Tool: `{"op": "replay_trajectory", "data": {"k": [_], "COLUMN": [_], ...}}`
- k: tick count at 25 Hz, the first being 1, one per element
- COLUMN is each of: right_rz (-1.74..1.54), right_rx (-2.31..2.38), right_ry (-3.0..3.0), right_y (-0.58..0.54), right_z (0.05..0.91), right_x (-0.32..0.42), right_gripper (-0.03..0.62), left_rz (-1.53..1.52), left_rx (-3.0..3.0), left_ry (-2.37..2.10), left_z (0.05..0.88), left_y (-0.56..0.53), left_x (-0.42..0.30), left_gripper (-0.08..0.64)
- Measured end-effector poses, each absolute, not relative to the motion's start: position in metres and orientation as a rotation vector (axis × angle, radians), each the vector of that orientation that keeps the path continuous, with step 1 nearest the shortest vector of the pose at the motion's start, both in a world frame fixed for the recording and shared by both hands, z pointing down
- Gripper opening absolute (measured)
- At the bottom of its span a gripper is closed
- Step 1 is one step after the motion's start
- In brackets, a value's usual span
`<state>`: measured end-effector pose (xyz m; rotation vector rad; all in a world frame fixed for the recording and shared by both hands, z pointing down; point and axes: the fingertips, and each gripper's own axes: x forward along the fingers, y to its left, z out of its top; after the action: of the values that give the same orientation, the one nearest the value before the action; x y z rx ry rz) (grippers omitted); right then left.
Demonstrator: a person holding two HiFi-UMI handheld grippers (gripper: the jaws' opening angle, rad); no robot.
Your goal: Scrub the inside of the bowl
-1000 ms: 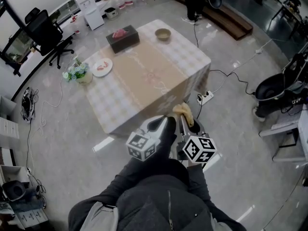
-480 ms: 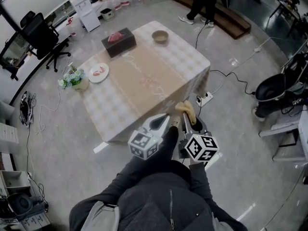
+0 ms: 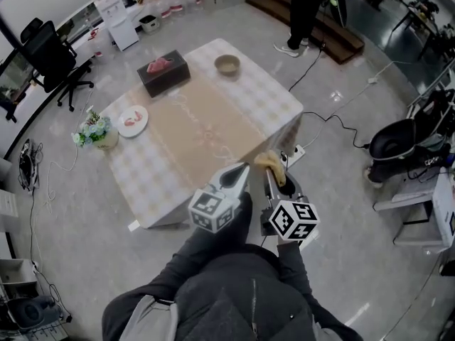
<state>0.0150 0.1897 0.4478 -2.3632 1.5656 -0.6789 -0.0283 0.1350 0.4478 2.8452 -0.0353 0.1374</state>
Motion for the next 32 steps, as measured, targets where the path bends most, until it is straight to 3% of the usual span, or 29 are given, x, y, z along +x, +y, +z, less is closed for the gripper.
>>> {"op": "replay_trajectory", "data": {"k": [32], "right_rz": [-0.772], "right_rx": [-2.263], "right_ry": [1.75], "right_y": [0.012], "right_z": [0.432], "right_x": [0.208], "right_gripper": [0.109], "left_rz": [0.121], "left_rx": [2.773], "left_ry": [-0.288], "left_z": [0.432], "left_y": [-0.04], "left_x": [0.144], "left_gripper": [0.011]}}
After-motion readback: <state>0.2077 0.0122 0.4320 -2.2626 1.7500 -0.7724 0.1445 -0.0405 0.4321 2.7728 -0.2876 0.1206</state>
